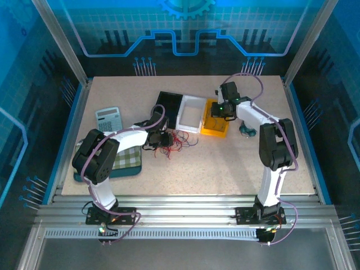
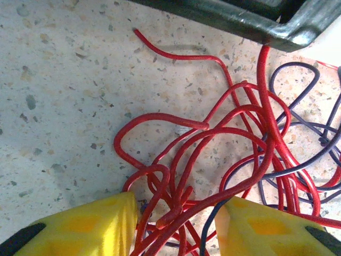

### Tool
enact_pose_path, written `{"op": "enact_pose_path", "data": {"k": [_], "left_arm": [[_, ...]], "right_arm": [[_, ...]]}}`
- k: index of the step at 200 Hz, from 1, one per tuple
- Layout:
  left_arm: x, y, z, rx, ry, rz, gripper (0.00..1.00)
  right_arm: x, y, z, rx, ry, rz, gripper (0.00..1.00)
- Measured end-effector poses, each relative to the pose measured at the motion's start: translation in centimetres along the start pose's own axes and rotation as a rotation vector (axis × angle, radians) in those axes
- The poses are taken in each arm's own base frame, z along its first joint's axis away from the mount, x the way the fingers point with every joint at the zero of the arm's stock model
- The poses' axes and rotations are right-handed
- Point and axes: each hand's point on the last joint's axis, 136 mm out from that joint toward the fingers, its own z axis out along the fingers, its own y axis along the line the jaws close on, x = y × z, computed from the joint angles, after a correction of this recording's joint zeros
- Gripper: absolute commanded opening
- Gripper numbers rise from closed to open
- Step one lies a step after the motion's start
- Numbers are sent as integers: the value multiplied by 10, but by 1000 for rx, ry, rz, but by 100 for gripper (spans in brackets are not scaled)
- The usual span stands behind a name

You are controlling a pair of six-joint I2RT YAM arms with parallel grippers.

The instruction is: Untangle the cables

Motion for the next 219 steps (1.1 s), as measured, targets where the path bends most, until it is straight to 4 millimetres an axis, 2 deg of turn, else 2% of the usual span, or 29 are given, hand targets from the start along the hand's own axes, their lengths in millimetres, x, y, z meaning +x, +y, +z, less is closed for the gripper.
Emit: {"op": "enact_pose_path", "data": {"k": [33,63,107,136,175,219], "left_arm": [[0,0,-1,-3,3,0,45],[0,1,-1,-6,3,0,45],[-1,2,-2,-18,7,-1,46],[0,3,-2,-24,10,-1,46],[0,3,-2,-25,10,-1,46],[0,3,-2,-25,9,-1,46]], "right_arm": [[11,-6,14,47,45,-4,6],[22,-2,20,78,75,-42,18],[24,6,20,117,65,-117,34],[14,5,8,142,28,-134,40],[-6,10,-19,143,-53,-142,45],[-1,5,-27,164,-70,-137,50]]}}
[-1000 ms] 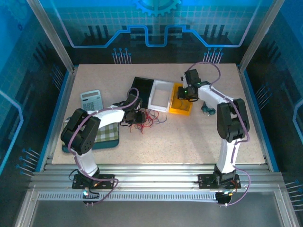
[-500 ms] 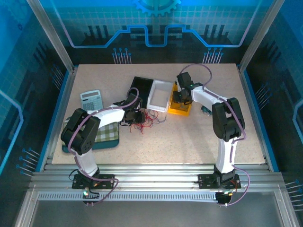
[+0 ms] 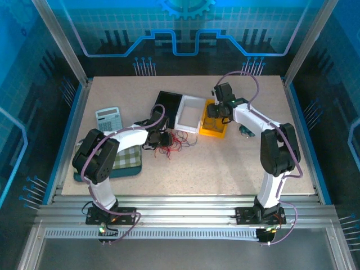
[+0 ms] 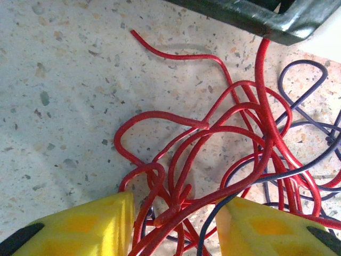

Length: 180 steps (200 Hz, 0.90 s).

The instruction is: Untangle the cables

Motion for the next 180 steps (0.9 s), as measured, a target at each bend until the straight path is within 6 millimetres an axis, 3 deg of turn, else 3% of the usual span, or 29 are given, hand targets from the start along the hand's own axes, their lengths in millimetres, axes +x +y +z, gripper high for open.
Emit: {"op": "enact_pose_path", "data": {"k": [68,111,140,161,180], "left_arm": [[-1,2,0,-16,-2,-19,46],[0,3,-1,-25,13,-20,46],[0,3,-1,-31,21,-20,46],[1,4,-1,-35,27,-21,46],[1,3,-1,-37,30,-20,46]], "right_arm": [[53,-31,-16,94,21,108,48],[81,-38,-9,115,62,165,44],[91,-39,-6,120,76,189,30],[88,-40,-5,112,61,209,16],[82,-46,-4,114,40,248,11]]}}
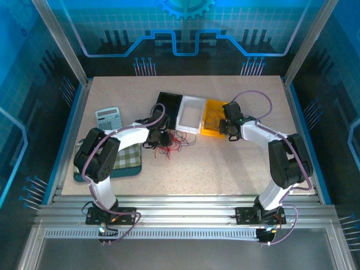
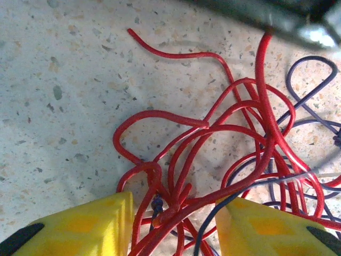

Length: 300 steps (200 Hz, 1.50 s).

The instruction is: Untangle the cables

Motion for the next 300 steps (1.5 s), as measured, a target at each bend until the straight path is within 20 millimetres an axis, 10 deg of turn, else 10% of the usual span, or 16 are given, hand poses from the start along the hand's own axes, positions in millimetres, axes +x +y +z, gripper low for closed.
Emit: {"op": "enact_pose_path", "data": {"k": [97,144,208,252,270,300], "left_arm": [[-11,-7,6,-1,3,1,46],[-22,-15,11,8,-5,2,47],[-19,-19,11,26,0,35,53],[-19,-19,11,32,-2,37,53],[-18,-19,10,40,-7,43,53],[-14,-19,8,50,-2,52,53]], "right_arm": [[-47,-9,30,-9,-16,34,12],[-58,0,30,-49,-49,40,46],[-71,25,-64,-92,-341,-43,51],[-68,48,-75,-161,-376,-109,50],[-35,101,-62,-326,-268,-291,49],[85,183,-31,-578,48,-583,45]]}}
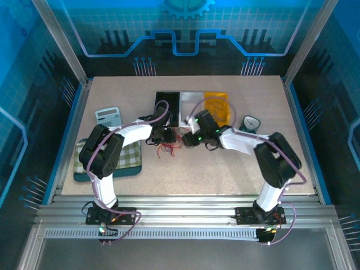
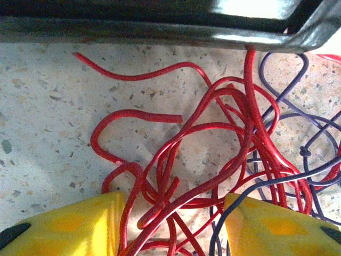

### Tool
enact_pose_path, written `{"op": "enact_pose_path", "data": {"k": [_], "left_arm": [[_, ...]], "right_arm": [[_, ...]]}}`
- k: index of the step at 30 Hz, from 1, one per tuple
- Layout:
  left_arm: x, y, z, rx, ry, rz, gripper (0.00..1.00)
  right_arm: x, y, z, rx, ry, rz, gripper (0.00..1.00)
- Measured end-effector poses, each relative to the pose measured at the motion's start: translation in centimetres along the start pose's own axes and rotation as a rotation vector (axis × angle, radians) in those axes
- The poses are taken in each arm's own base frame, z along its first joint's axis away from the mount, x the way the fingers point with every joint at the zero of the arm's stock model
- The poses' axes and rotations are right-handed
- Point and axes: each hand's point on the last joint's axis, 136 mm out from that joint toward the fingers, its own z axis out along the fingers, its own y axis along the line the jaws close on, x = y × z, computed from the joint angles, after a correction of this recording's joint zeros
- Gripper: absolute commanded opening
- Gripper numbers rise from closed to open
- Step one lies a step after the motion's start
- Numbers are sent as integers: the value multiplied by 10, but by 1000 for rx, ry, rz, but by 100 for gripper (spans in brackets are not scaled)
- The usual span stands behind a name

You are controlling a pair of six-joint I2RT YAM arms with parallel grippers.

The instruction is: Untangle the cables

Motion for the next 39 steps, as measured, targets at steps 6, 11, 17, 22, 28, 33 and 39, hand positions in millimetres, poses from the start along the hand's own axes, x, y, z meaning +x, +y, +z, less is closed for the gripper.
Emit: {"op": "enact_pose_path", "data": {"k": [6,11,17,22,28,33,39], "left_arm": [[6,1,-3,7,9,0,53],[8,1,-4,6,12,2,53],[8,1,-4,6,13,2,53],[11,2,-5,1,23,3,53],[13,2,-7,-2,29,4,53],[13,3,-7,-3,31,3,54],[17,5,-8,-6,33,2,57]], "right_arm": [[35,18,22,-74,160,-44,44],[19,21,20,-77,126,-70,44],[21,17,27,-67,138,-71,43],[30,10,36,-37,177,-72,39],[28,-2,38,31,187,-88,12],[26,-8,38,69,181,-89,0],[29,-23,29,101,133,-21,0]]}}
